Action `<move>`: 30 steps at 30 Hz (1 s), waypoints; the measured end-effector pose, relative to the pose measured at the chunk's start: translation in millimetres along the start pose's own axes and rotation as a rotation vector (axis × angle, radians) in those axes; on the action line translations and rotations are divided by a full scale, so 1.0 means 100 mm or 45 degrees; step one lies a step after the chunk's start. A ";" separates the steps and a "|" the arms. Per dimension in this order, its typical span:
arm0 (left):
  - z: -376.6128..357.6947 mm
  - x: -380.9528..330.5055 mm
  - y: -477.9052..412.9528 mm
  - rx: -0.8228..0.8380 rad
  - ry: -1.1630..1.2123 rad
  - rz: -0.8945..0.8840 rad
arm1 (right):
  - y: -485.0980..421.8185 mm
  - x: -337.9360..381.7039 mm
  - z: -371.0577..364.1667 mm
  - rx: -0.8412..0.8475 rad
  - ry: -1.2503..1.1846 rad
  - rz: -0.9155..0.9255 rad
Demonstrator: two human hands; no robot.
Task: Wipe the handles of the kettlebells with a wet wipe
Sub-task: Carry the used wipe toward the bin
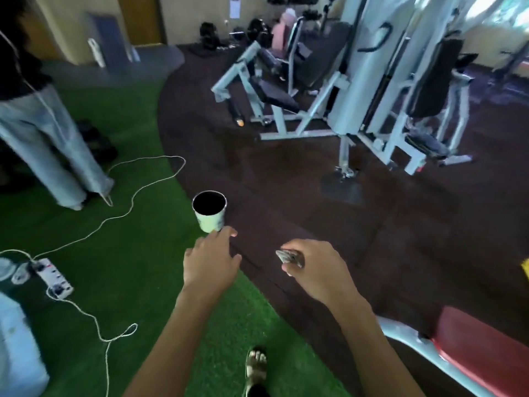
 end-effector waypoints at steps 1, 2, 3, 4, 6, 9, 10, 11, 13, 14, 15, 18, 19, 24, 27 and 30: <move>0.03 0.11 -0.27 -0.020 -0.008 0.023 | -0.32 0.11 -0.01 0.011 -0.004 0.028; 0.06 0.20 -0.55 -0.037 -0.024 0.043 | -0.65 0.23 -0.01 0.021 -0.013 0.055; 0.10 0.30 -0.82 -0.048 -0.047 0.065 | -0.97 0.35 0.00 0.032 -0.025 0.078; 0.13 0.39 -1.08 -0.053 -0.075 0.086 | -1.29 0.47 0.00 0.037 -0.037 0.099; 0.17 0.56 -1.59 -0.049 -0.113 0.118 | -1.89 0.73 0.00 0.041 -0.046 0.125; 0.14 0.88 -2.36 -0.016 -0.126 0.167 | -2.76 1.05 -0.16 0.087 -0.034 0.141; 0.11 1.01 -2.62 -0.004 -0.122 0.182 | -3.04 1.14 -0.26 0.112 -0.024 0.134; 0.06 1.15 -2.88 0.009 -0.113 0.202 | -3.31 1.21 -0.38 0.143 -0.011 0.125; -0.07 1.47 -3.37 0.049 -0.086 0.242 | -3.84 1.35 -0.67 0.209 0.010 0.095; -0.17 1.64 -3.62 0.073 -0.071 0.256 | -4.11 1.41 -0.83 0.235 0.006 0.070; -0.28 1.82 -3.89 0.098 -0.062 0.265 | -4.40 1.45 -1.01 0.260 -0.005 0.028; -0.71 2.41 -4.69 0.187 -0.064 0.253 | -5.28 1.52 -1.65 0.316 -0.047 -0.124; -0.89 2.61 -4.98 0.212 -0.054 0.240 | -5.59 1.55 -1.89 0.328 -0.053 -0.168; -1.92 3.77 -6.27 0.290 0.028 0.274 | -6.97 1.52 -3.26 0.355 -0.094 -0.399; -2.58 4.42 -6.83 0.314 0.049 0.335 | -7.64 1.46 -4.19 0.405 -0.103 -0.496; -3.28 4.89 -7.21 0.375 0.021 0.369 | -8.14 1.34 -5.13 0.536 -0.090 -0.561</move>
Point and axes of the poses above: each hand's wrist, its own y-axis away from the middle knuckle, its own z-axis out of the back of the hand, x = y × z, the point moved 8 cm from there along -y, towards the middle knuckle, and after that the axes turned 8 degrees about -z, right-handed, at the moved point
